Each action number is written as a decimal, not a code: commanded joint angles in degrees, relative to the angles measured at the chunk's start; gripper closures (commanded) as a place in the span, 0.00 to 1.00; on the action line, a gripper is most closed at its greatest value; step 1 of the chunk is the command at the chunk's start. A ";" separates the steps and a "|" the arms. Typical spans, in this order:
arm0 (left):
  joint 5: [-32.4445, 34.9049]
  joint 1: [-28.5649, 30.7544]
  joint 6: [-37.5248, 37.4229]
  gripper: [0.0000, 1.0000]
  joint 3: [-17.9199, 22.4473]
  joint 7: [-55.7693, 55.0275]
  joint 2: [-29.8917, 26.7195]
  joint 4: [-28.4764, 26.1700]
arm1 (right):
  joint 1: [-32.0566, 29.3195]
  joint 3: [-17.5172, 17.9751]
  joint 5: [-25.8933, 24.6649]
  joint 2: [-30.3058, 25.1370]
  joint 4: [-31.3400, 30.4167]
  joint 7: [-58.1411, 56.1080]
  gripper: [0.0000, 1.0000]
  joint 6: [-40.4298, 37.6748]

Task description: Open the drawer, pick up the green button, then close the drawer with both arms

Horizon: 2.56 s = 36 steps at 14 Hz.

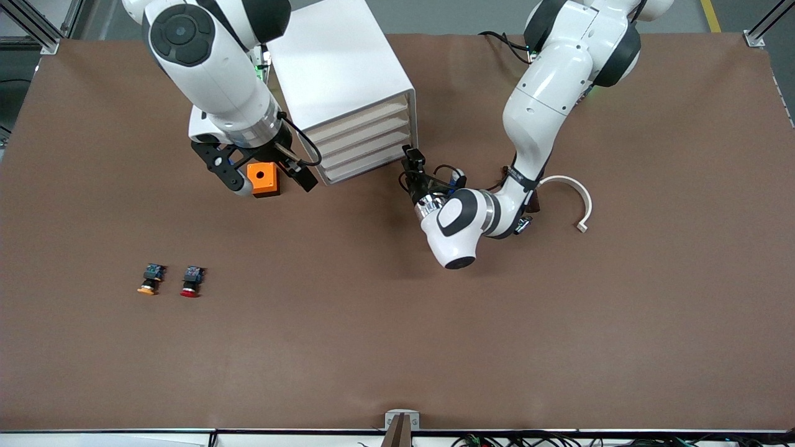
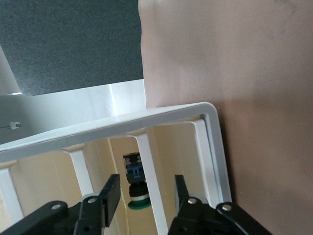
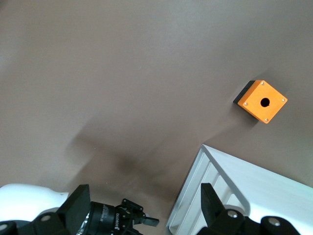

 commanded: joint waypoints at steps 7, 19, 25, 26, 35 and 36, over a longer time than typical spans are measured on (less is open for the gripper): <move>-1.62 -1.48 -1.23 0.54 -1.11 -1.09 0.76 -1.96 | 3.94 -0.53 0.25 3.74 2.85 6.58 0.00 0.64; -3.20 -4.91 -1.14 0.69 -1.11 -2.41 1.20 -4.07 | 6.05 -0.53 0.16 5.59 5.05 12.38 0.00 0.55; -3.20 -4.74 -1.14 0.86 -1.02 -2.50 1.20 -3.89 | 6.49 -0.62 -0.01 5.85 5.05 12.38 0.00 0.64; -3.20 -4.56 -1.14 0.88 -1.02 -2.50 1.29 -3.89 | 6.49 -0.62 -0.10 5.85 4.96 12.47 0.00 0.64; -5.84 -0.52 -0.79 0.92 -0.49 -3.12 1.11 -3.72 | 6.84 -0.62 -0.19 6.03 5.05 12.74 0.00 1.69; -6.10 0.09 -0.62 0.92 -0.49 -3.12 1.20 -3.72 | 6.84 -0.53 -0.19 6.03 4.96 12.74 0.00 1.69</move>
